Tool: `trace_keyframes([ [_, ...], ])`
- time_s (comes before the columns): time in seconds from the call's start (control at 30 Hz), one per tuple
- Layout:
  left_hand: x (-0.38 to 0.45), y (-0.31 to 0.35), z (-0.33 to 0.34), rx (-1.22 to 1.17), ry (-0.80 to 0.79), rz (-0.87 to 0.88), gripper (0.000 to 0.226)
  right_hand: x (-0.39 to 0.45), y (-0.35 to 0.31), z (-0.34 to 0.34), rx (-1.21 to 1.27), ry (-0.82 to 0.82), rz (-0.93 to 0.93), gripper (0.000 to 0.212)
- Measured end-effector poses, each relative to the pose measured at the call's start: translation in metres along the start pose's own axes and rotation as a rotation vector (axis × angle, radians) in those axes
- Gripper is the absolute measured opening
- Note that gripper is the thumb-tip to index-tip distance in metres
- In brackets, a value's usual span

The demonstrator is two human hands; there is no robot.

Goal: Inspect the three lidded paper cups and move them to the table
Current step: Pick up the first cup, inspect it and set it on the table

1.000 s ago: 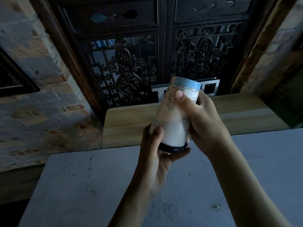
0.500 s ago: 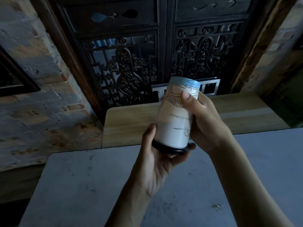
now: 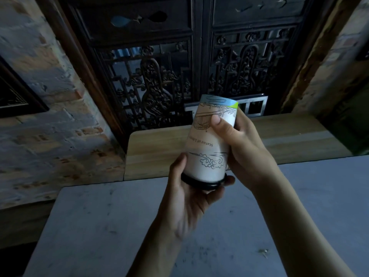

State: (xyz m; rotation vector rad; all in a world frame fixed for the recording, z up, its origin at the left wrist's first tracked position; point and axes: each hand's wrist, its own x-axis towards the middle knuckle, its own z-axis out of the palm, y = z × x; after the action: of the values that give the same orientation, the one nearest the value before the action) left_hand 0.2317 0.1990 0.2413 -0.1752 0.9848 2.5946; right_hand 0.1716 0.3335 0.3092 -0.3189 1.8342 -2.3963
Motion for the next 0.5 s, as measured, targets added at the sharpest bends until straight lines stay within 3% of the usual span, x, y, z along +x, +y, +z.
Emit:
trace_keyframes([
  [0.13,0.002,-0.001,0.000,-0.011,-0.001,-0.039,0.067,0.000,-0.001,0.002,-0.016,0.018,-0.001,0.046],
  [0.23,0.003,-0.005,0.000,0.051,0.010,0.012,0.058,-0.001,0.001,0.006,-0.001,0.077,-0.028,0.047],
  [0.3,0.003,-0.005,0.000,0.066,0.004,0.042,0.065,-0.001,0.002,0.008,0.002,0.089,-0.029,0.050],
  [0.5,0.005,-0.007,-0.010,0.057,0.086,0.092,0.046,-0.002,0.018,0.011,-0.089,0.050,-0.104,0.066],
])
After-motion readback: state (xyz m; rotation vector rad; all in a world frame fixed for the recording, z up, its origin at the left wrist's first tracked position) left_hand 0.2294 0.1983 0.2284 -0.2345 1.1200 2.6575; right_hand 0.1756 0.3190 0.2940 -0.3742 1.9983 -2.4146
